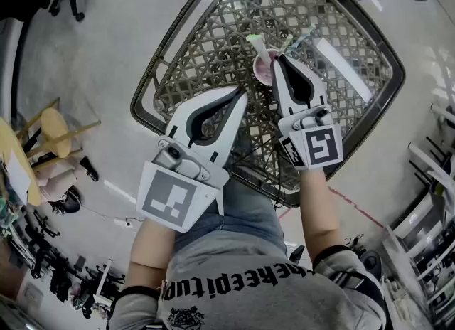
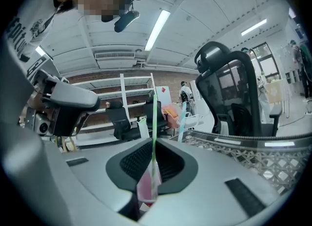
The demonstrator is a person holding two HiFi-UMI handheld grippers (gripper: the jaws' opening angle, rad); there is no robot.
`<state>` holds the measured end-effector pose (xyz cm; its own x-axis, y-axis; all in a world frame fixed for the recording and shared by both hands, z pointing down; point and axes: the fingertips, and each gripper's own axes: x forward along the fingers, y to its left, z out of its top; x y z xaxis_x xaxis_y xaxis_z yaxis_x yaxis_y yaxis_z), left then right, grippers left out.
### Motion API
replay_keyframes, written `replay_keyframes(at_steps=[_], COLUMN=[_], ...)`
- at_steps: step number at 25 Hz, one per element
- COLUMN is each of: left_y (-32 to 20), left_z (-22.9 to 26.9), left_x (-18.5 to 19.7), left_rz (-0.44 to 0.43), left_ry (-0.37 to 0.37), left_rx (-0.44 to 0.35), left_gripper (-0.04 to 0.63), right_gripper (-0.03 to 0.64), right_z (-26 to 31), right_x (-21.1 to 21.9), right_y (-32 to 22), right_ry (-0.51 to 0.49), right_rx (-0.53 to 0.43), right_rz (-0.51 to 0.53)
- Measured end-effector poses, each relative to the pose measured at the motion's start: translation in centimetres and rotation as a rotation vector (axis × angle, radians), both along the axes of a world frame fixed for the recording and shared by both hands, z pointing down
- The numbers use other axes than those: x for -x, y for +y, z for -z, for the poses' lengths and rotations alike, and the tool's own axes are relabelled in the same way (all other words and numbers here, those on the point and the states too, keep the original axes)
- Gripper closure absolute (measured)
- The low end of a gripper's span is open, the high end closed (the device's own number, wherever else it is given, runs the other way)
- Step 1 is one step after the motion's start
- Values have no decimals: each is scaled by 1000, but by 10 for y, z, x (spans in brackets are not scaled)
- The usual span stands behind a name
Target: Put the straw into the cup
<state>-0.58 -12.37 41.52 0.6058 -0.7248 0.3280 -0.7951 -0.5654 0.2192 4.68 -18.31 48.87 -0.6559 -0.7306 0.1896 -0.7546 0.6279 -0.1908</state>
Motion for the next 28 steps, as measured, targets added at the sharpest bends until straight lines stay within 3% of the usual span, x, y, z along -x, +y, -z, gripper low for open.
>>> replay_keyframes(at_steps=[13,16,28], left_y=[-1,0,-1], left_z=[-4,-5,-6], left_x=[1,0,-1], left_rz=[4,1,-4], left_ry=[4,2,4], left_rx=[0,2,5], left_gripper=[568,568,568], right_gripper=[568,568,554], right_z=[-11,-18,-15], right_x=[5,4,3], right_y=[4,7,5], right_ry=[96,144,172], right_rx=[-46,-16,-47], right_rz=[-4,-5,-30])
